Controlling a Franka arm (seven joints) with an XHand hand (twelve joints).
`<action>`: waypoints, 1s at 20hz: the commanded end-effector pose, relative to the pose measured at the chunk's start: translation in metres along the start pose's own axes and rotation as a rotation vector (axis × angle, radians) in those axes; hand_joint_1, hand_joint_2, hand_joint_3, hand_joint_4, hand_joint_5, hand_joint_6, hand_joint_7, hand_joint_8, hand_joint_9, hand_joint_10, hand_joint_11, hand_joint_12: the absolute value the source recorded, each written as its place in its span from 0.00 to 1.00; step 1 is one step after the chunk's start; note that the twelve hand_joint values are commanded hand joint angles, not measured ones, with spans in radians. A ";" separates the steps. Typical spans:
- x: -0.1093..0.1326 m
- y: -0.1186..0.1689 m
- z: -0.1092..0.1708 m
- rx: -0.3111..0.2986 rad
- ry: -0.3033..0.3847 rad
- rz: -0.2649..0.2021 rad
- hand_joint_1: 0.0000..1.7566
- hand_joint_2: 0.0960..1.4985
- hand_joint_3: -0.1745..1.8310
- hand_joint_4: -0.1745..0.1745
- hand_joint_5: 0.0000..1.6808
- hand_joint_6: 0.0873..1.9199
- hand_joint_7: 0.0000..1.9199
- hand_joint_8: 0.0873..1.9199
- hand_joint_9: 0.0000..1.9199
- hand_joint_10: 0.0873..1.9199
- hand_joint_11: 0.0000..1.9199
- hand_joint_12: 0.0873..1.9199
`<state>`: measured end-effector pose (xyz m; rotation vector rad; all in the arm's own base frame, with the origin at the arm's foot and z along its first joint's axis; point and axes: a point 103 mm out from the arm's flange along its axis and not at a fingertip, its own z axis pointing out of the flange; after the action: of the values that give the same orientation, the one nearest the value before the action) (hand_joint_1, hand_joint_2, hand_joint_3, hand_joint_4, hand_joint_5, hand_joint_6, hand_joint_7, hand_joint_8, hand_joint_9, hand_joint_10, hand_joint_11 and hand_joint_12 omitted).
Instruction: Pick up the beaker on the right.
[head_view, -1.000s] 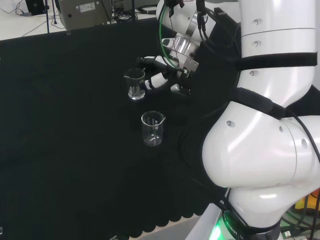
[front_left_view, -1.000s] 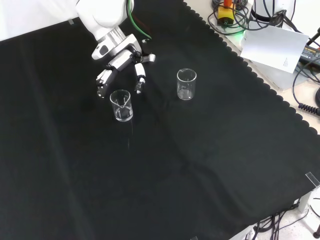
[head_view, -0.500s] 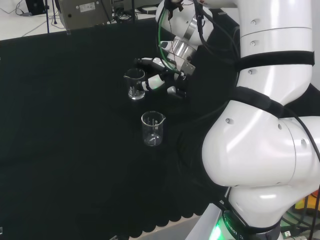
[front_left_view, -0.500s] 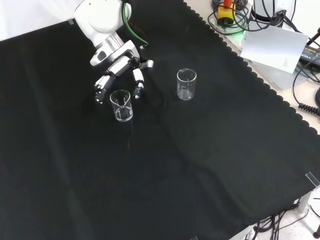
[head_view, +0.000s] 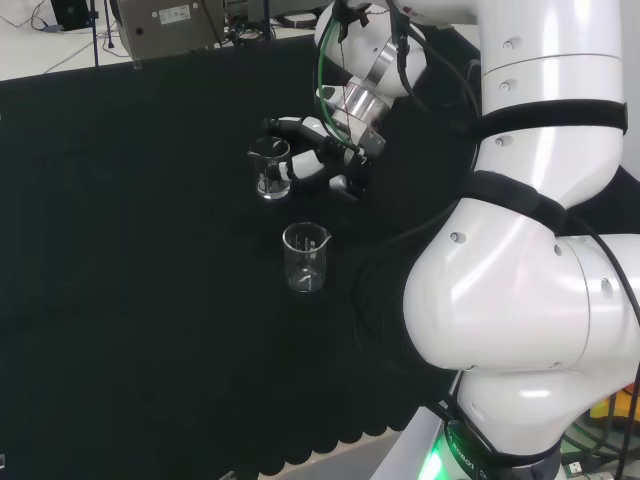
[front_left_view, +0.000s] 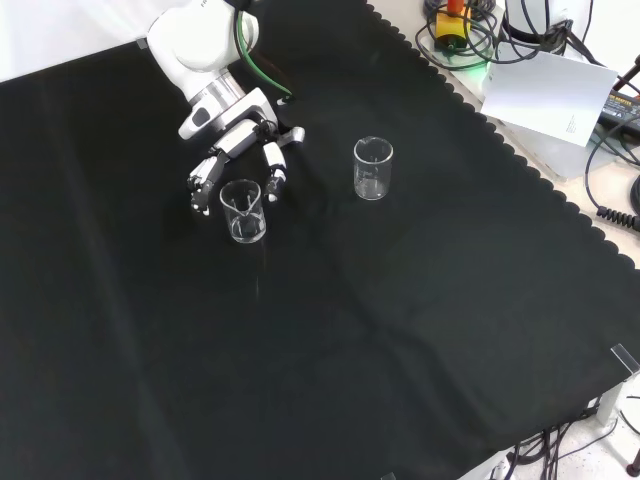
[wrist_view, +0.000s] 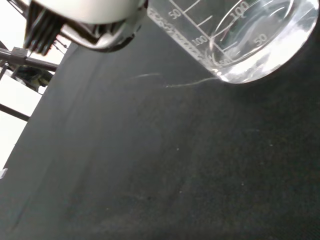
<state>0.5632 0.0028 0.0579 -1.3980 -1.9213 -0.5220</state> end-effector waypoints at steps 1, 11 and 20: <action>0.003 0.003 0.005 0.009 -0.014 -0.002 0.50 0.30 0.41 0.52 0.26 0.00 0.15 0.29 0.24 0.29 0.04 0.70; 0.002 0.008 0.012 -0.061 -0.005 0.026 0.56 0.31 0.40 0.52 0.29 0.00 0.17 0.30 0.26 0.28 0.06 0.69; 0.004 0.013 0.021 -0.079 0.027 0.014 0.58 0.32 0.41 0.51 0.30 0.01 0.18 0.31 0.28 0.27 0.09 0.68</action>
<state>0.5681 0.0216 0.0480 -1.4602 -1.8998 -0.5852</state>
